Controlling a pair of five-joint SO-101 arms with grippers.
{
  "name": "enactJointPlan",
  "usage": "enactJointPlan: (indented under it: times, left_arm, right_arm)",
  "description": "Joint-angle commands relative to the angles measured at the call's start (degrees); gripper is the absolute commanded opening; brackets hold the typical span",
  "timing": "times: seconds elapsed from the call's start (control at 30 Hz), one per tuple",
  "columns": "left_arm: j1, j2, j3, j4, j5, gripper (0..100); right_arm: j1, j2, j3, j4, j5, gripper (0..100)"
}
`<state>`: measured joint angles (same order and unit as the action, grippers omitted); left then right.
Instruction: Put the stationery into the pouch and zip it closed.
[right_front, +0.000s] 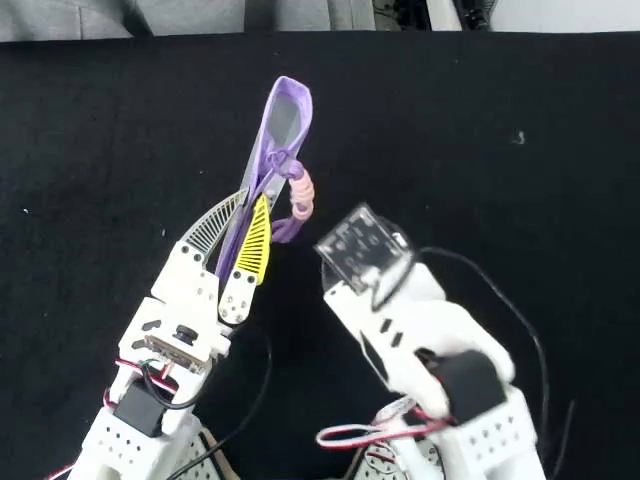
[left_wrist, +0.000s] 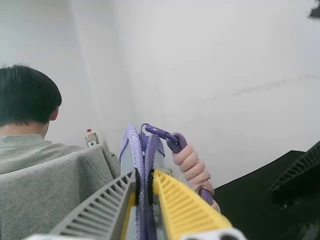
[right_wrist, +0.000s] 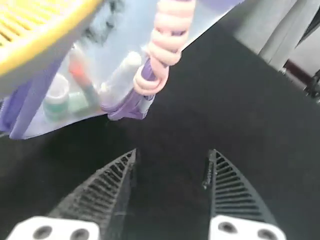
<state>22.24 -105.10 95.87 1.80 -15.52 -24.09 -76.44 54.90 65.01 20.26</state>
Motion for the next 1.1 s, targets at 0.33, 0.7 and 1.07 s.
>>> enactJointPlan:
  times: [0.33, 0.7, 1.07]
  left_arm:
    - [-1.27, 0.44, 1.45, 0.26, 0.44, 3]
    - [-1.27, 0.44, 1.45, 0.26, 0.53, 3]
    - [-1.27, 0.44, 1.45, 0.26, 0.53, 3]
  right_arm:
    - [-0.09, -6.73, 19.47, -24.35, 4.31, 21.2]
    - [-0.44, -7.08, 31.96, -44.75, 4.22, 21.2]
    - [-1.32, -7.08, 34.07, -51.08, -2.64, 21.2]
